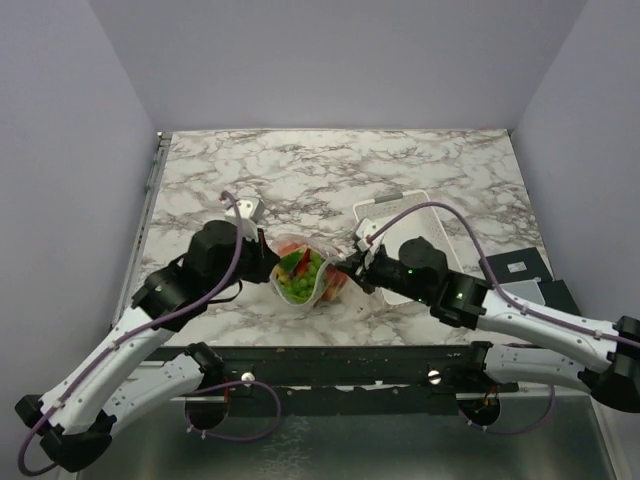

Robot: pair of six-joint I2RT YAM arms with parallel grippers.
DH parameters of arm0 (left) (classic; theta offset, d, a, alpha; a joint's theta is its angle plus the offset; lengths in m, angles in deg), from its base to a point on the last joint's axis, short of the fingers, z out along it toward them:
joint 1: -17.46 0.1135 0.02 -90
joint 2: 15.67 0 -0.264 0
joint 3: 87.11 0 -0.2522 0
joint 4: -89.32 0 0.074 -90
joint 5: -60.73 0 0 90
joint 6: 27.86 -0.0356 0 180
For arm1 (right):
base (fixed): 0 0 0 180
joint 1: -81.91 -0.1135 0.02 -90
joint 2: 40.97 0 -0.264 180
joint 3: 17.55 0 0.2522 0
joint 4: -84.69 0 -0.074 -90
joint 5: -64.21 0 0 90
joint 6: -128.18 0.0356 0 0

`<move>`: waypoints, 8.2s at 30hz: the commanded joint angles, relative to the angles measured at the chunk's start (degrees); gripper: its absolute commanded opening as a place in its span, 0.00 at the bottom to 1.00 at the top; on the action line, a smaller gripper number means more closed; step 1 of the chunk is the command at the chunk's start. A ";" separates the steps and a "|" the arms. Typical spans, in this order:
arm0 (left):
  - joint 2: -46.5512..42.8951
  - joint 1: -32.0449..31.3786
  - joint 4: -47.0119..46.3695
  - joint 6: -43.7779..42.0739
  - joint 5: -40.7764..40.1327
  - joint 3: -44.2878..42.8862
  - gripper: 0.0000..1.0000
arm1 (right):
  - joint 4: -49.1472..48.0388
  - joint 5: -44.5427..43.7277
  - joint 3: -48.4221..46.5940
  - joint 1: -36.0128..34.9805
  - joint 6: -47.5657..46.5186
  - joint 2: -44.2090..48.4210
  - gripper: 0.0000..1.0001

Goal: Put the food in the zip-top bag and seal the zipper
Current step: Adjust the zipper food storage bag at the center of the board, then zip the zipper food storage bag at the center of the board.

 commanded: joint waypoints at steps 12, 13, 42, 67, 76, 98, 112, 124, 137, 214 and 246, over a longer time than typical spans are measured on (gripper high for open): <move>3.21 -0.18 -0.66 -0.55 -1.73 -5.57 0.00 | 2.39 -3.33 -5.07 -0.12 0.85 2.43 0.01; 3.03 -0.13 -0.86 -0.08 -2.92 -2.69 0.00 | 1.16 -3.84 -3.30 -0.11 1.06 2.16 0.01; -1.65 -0.10 6.15 -4.67 -8.30 -6.98 0.09 | 5.29 6.67 -4.24 0.06 -7.50 7.83 0.01; -7.45 -0.13 -6.69 -9.41 13.31 -1.33 0.52 | 8.77 25.30 -9.25 0.06 -9.59 8.90 0.01; -9.01 -0.08 -17.04 -11.69 26.55 2.15 0.69 | 12.96 28.81 -12.53 0.00 -8.36 7.59 0.01; -7.03 -0.09 -27.31 -11.77 37.63 3.97 0.84 | 24.12 33.25 -26.28 0.05 1.79 -5.40 0.01; -5.81 -0.08 -27.53 -13.96 44.56 5.89 0.69 | 26.80 37.99 -32.93 0.05 8.73 -13.64 0.01; -6.39 -0.05 -27.36 -13.98 46.70 7.40 0.44 | 28.73 37.41 -35.59 0.06 9.61 -15.72 0.01; -5.23 -0.03 -27.35 -14.36 47.65 6.68 0.27 | 28.76 37.08 -35.74 0.03 10.04 -16.08 0.01; -9.94 -0.06 -22.58 -15.38 44.00 6.86 0.00 | 35.47 4.91 -27.24 0.06 11.08 5.49 0.01; -18.49 -0.09 -5.40 -21.94 32.11 2.61 0.00 | 35.82 -12.90 -21.07 0.06 14.05 6.69 0.01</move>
